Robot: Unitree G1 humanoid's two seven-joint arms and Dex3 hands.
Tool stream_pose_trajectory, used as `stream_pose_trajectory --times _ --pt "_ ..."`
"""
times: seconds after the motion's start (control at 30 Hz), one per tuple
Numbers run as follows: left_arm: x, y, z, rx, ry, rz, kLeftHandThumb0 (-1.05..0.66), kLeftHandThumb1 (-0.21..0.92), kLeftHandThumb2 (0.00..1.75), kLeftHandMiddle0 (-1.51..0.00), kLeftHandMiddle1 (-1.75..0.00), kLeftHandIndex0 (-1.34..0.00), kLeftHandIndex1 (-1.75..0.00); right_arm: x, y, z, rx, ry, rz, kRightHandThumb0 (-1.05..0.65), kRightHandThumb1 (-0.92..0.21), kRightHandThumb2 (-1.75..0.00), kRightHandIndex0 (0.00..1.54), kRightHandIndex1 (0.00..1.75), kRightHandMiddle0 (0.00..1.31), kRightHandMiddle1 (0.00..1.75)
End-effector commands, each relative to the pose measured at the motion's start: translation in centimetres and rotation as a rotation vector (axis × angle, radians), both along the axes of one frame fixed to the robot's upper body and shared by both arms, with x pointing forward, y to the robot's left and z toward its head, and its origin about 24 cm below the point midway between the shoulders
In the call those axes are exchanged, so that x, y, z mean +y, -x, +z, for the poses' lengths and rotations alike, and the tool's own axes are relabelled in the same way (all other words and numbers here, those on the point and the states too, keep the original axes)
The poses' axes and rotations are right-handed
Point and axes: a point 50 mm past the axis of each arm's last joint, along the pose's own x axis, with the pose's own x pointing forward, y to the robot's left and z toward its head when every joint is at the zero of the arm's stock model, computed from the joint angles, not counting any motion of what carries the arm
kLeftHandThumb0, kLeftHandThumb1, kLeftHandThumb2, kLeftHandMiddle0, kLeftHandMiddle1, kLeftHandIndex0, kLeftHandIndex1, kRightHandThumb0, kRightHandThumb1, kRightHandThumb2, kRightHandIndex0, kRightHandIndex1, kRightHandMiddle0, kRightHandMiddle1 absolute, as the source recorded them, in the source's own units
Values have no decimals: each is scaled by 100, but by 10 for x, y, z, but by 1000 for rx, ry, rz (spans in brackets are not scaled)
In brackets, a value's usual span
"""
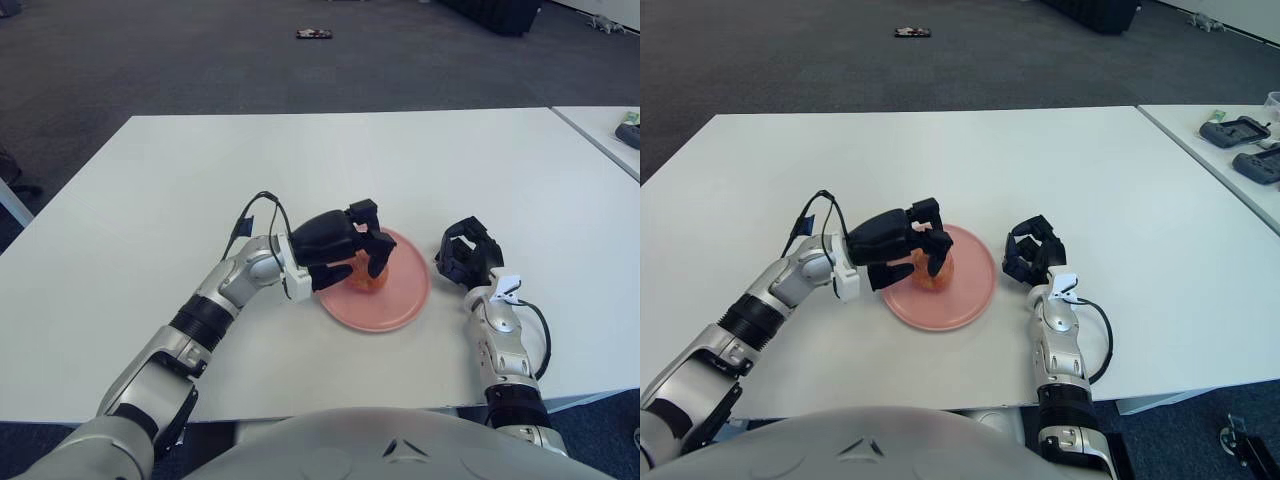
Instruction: Put the apple into the plate.
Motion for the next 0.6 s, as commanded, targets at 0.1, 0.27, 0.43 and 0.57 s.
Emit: stream_pose_trajectory --times 0.1,0.27,0.43,0.57 --pt "24 -5 10 183 296 151 0 -4 171 -89 -170 -64 -175 -3 13 -23 128 -16 -19 -42 -52 -107 64 173 45 175" --pt "35 -5 13 249 433 227 -1 -3 165 -87 -174 -72 -157 -3 12 -23 128 -10 -17 -42 -51 -108 65 172 46 175" --pt "44 -7 9 354 576 269 -1 11 148 -76 -175 -66 -151 -3 11 -22 126 -11 -9 -42 -50 -110 67 172 47 175" --pt "54 -11 8 353 702 299 -1 36 119 -52 -175 -54 -153 -3 10 -22 122 -18 -4 -43 -49 -111 68 172 47 175"
